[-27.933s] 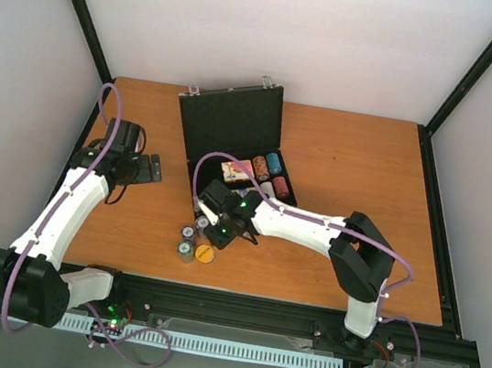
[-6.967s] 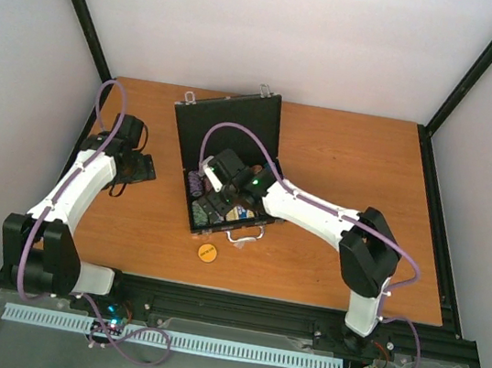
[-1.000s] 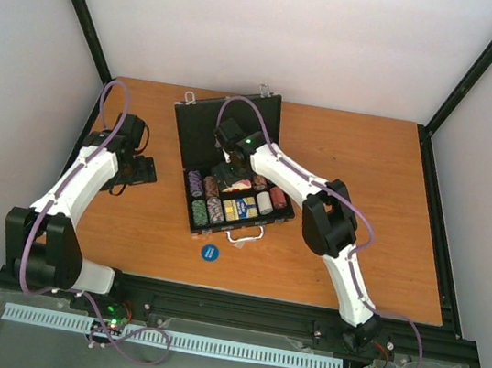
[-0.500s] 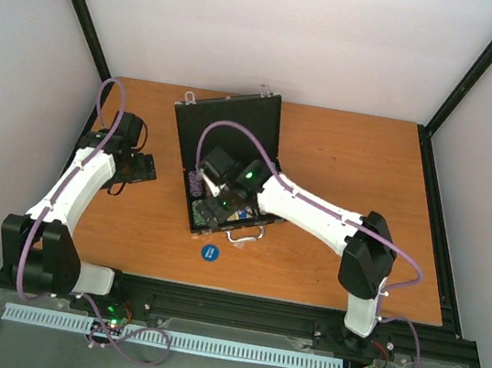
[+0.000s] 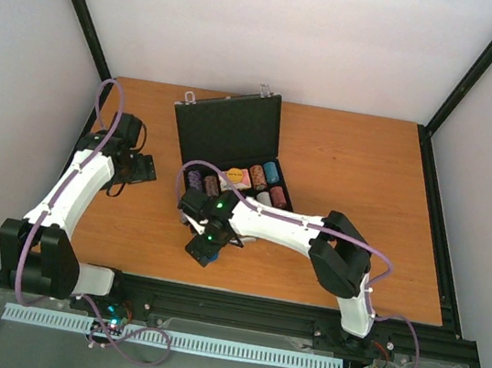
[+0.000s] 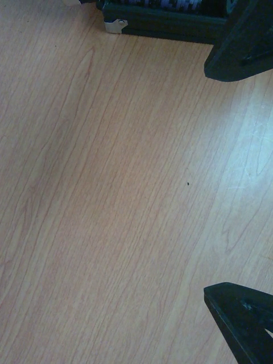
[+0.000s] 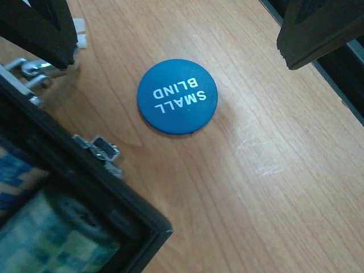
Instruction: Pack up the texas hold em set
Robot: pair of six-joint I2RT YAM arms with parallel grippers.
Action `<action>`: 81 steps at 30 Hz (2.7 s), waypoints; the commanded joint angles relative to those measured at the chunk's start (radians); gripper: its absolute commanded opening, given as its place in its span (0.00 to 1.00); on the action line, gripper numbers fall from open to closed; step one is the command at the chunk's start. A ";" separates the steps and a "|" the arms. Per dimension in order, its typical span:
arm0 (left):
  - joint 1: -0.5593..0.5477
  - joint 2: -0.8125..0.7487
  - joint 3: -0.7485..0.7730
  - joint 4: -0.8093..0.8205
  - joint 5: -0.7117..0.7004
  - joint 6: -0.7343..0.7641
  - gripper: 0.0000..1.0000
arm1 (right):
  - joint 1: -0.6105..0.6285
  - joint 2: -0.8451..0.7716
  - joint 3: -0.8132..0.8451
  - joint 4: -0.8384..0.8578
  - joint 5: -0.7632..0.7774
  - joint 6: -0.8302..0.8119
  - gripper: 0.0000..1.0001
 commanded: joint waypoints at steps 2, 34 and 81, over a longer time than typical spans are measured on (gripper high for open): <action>0.004 0.000 0.017 -0.005 0.001 0.000 1.00 | 0.019 0.041 0.003 0.007 -0.014 -0.018 0.97; 0.004 0.006 0.019 -0.003 -0.007 0.013 1.00 | 0.018 0.119 0.010 -0.014 0.015 0.017 0.34; 0.005 -0.013 -0.001 -0.003 -0.020 0.003 1.00 | -0.085 0.154 0.038 0.014 -0.074 -0.043 0.89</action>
